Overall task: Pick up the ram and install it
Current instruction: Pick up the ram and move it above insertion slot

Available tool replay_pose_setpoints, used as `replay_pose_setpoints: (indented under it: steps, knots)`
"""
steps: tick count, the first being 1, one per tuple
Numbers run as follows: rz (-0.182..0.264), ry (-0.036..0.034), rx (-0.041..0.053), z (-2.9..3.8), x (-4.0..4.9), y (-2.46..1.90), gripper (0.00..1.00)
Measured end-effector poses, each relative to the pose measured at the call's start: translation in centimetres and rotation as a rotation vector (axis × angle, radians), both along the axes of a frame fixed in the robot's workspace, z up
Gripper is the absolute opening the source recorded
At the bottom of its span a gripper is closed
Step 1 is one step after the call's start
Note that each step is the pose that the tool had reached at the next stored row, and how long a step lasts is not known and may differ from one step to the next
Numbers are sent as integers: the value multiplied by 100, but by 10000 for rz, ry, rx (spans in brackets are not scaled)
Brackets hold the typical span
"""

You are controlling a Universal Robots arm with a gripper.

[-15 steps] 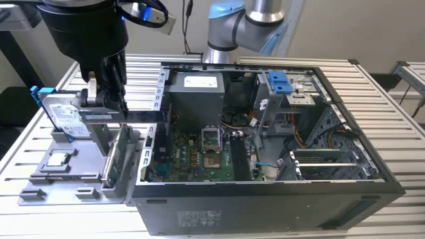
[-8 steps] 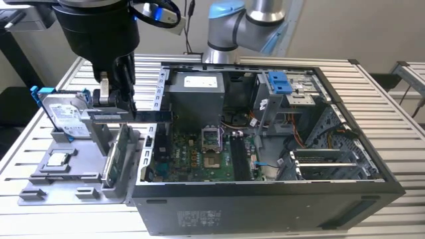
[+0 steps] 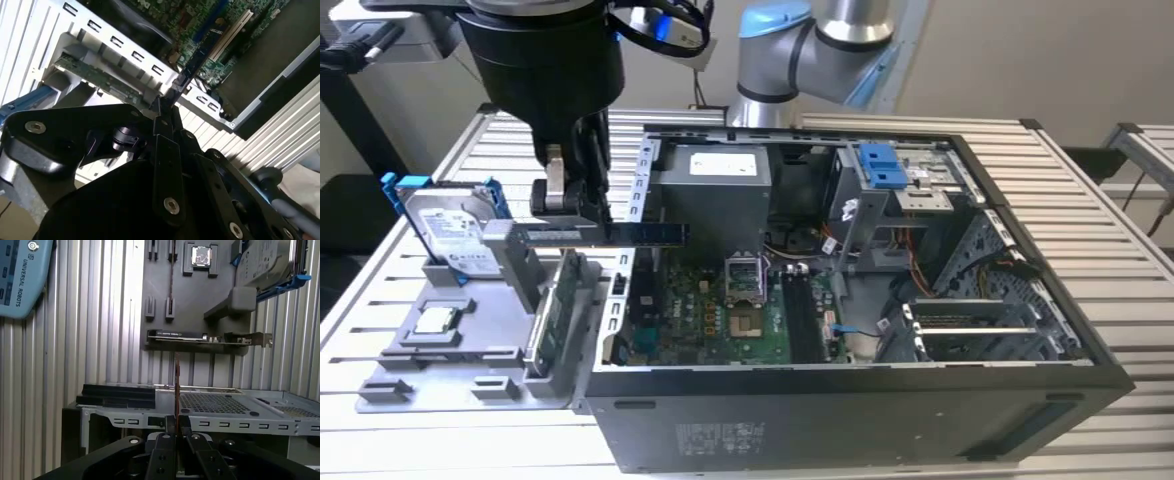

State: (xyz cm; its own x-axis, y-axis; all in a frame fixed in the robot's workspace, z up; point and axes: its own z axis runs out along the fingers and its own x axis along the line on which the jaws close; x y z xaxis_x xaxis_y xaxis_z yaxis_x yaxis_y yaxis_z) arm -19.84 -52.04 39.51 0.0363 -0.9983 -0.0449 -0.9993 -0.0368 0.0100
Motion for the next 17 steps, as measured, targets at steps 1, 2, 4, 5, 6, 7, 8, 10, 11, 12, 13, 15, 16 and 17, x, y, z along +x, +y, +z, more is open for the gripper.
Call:
replay_pose_setpoints:
  steps: [1,2,4,5,6,7,8,10,11,12,13,15,16,17]
  knots:
    - [0,0,0,0,13,0,14]
    - [0,0,0,0,28,0,14]
    - [0,0,0,0,57,0,14]
    - [0,0,1,0,69,0,14]
    - [0,0,0,0,85,0,14]
    - [0,0,0,0,100,0,14]
    - [0,0,1,0,113,0,14]
    - [-1,1,0,0,141,0,14]
    - [0,0,0,0,158,0,14]
    - [0,1,0,0,173,0,14]
    - [0,1,0,0,187,0,14]
    - [0,1,0,0,221,0,14]
    - [0,1,0,0,237,0,14]
    - [0,1,0,0,251,0,14]
